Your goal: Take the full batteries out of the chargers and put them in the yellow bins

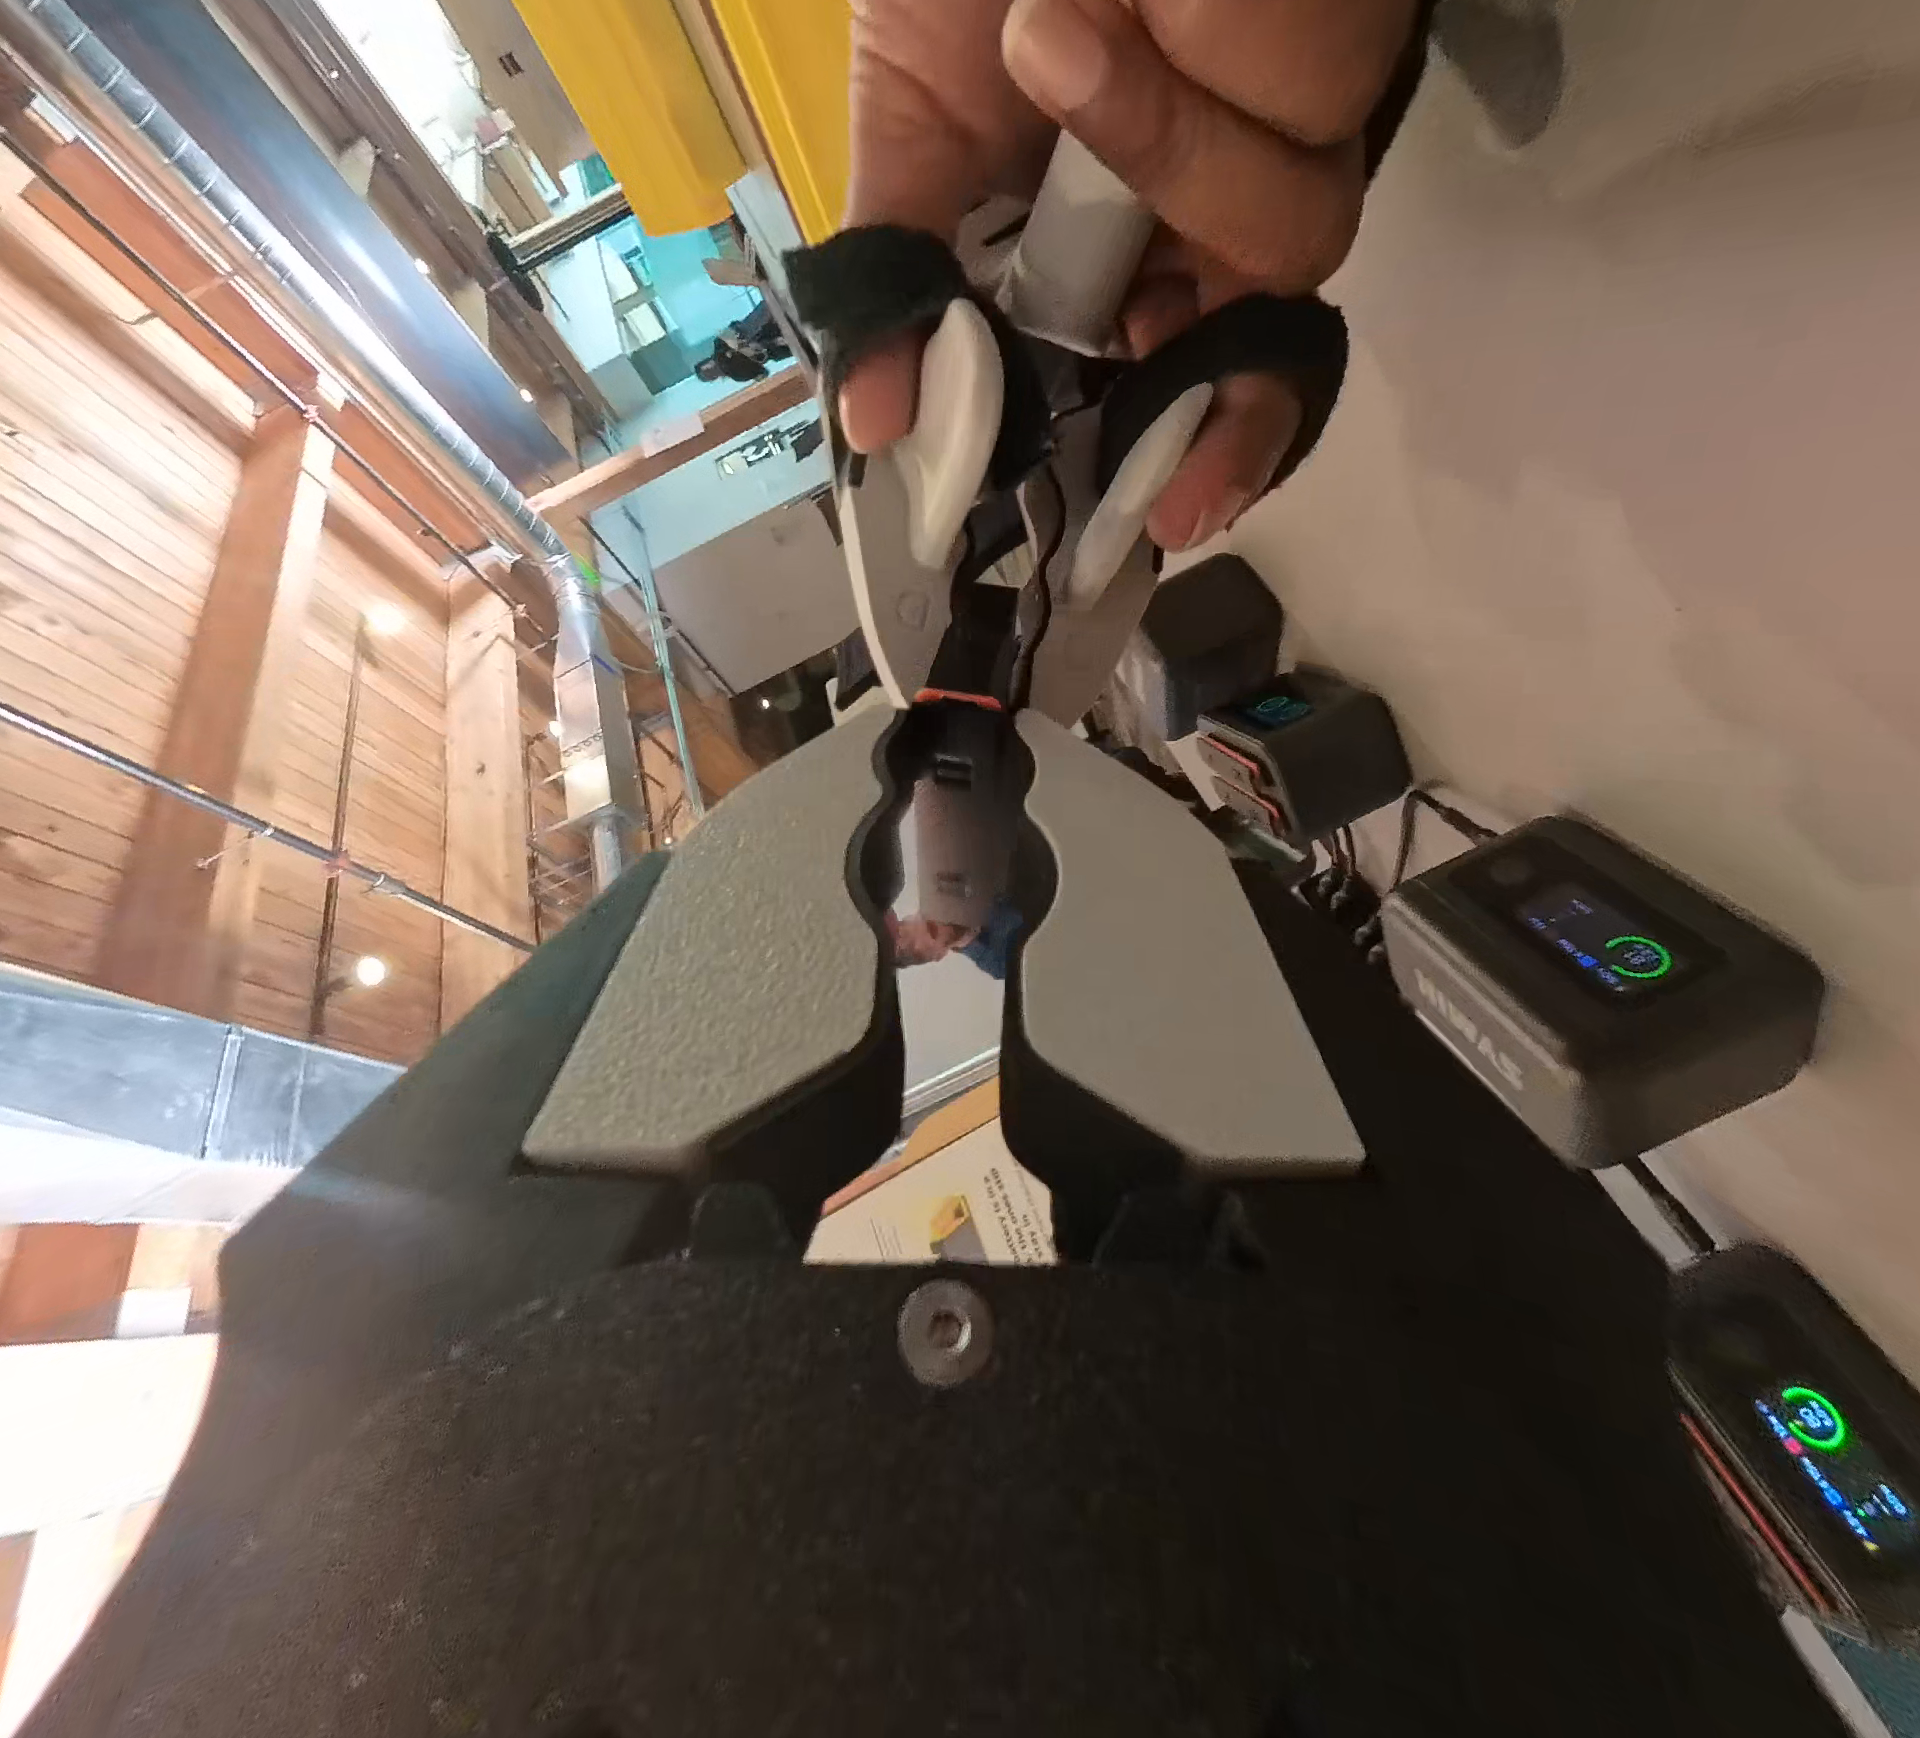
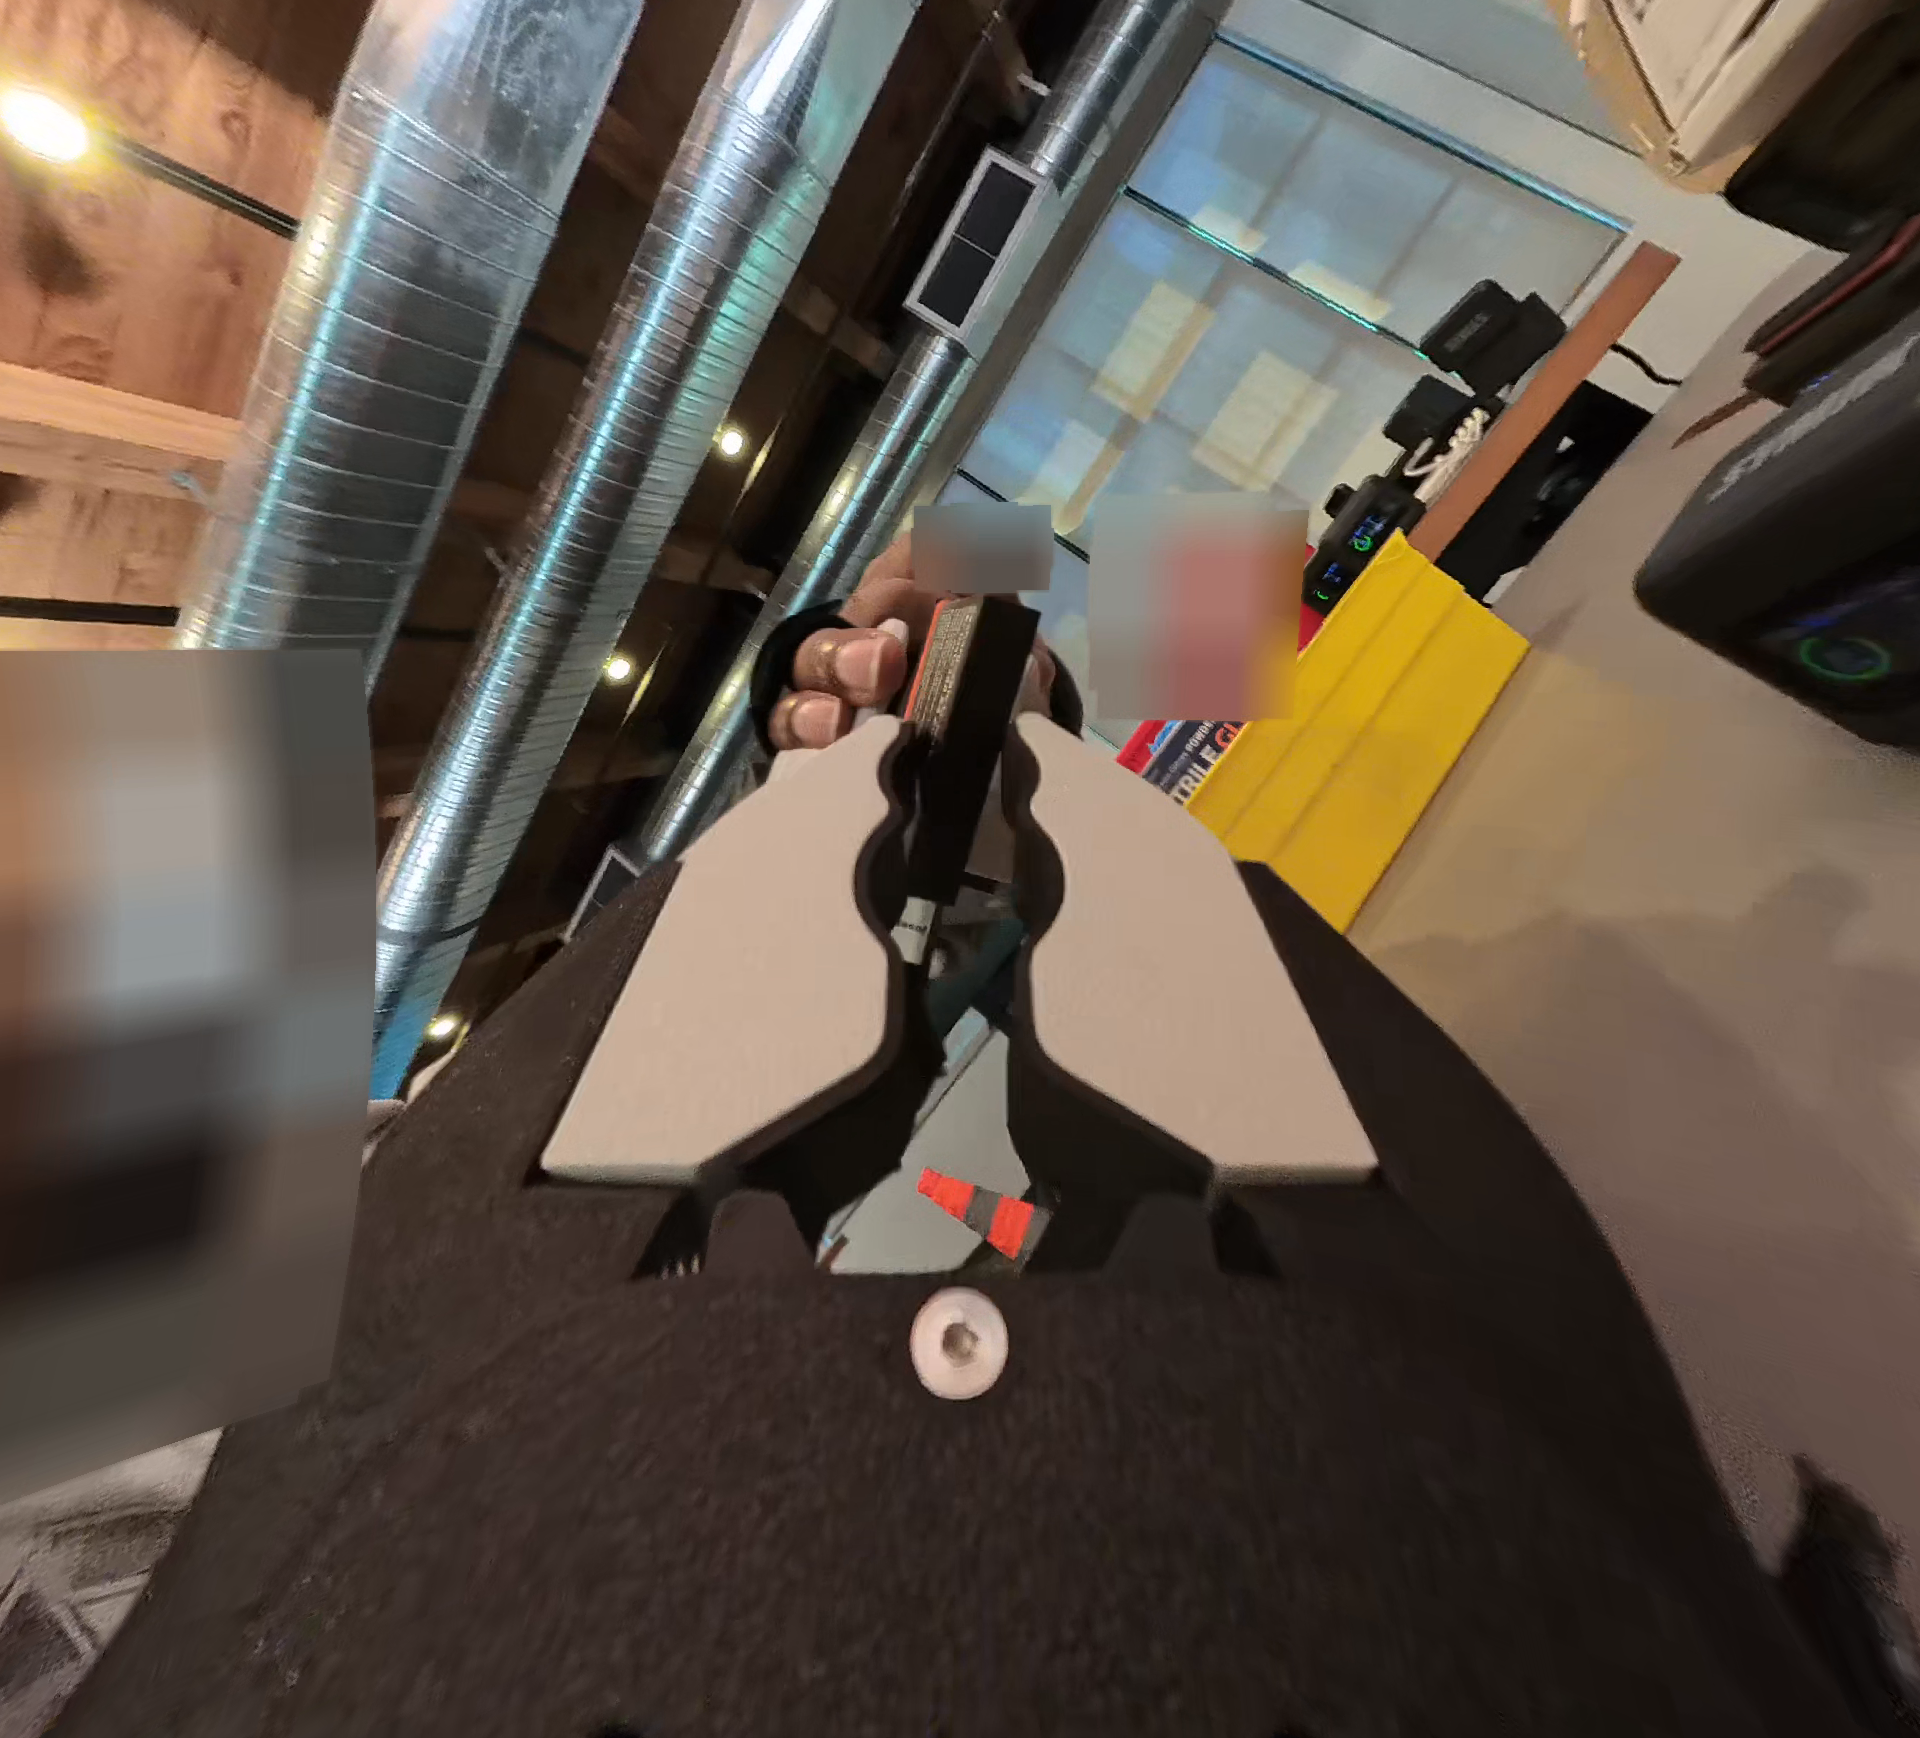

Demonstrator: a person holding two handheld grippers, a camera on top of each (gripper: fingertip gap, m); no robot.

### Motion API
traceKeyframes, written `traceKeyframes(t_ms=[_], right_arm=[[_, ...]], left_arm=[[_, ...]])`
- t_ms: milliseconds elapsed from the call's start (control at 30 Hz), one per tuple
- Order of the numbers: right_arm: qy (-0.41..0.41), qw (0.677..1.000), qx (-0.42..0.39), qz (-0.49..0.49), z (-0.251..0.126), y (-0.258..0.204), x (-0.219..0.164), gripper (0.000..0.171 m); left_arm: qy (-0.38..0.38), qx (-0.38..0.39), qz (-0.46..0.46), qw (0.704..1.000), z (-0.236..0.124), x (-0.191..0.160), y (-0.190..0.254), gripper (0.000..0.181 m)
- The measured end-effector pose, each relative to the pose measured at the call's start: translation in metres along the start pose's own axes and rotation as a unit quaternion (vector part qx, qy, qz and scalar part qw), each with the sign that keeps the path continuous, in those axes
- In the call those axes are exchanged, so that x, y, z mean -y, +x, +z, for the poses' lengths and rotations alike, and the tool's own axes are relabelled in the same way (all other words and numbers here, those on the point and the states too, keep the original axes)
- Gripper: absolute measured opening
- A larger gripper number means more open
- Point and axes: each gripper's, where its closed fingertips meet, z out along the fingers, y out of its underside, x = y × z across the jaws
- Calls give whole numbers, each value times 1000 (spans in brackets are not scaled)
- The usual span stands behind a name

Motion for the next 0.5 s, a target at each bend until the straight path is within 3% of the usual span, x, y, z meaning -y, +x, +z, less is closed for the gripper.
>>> traceKeyframes(t_ms=[67,133,200,267,300,333,433,500], right_arm=[[9,1000,18,-7,0,-8,3,13],[21,999,15,-34,-1,-12,7,10],[42,997,2,-63,-5,-13,14,10],[56,993,-16,-103,-10,-14,21,10],[60,990,-27,-127,-11,-15,24,9],[62,986,-35,-153,-12,-17,25,10],[59,968,-53,-237,-9,-23,24,10],[60,958,-50,-275,-6,-28,21,10]], left_arm=[[-9,4,-18,1000,-1,-5,-4,18],[-21,7,-65,998,-2,-12,-7,34],[-18,-8,-192,981,-5,-15,-10,40],[-24,-30,-338,940,-7,-25,-12,42],[-20,-51,-423,904,-7,-28,-12,39],[-12,-75,-521,850,-7,-29,-12,38],[38,-141,-765,628,-8,-30,-20,39],[79,-165,-843,505,-9,-29,-26,39]])
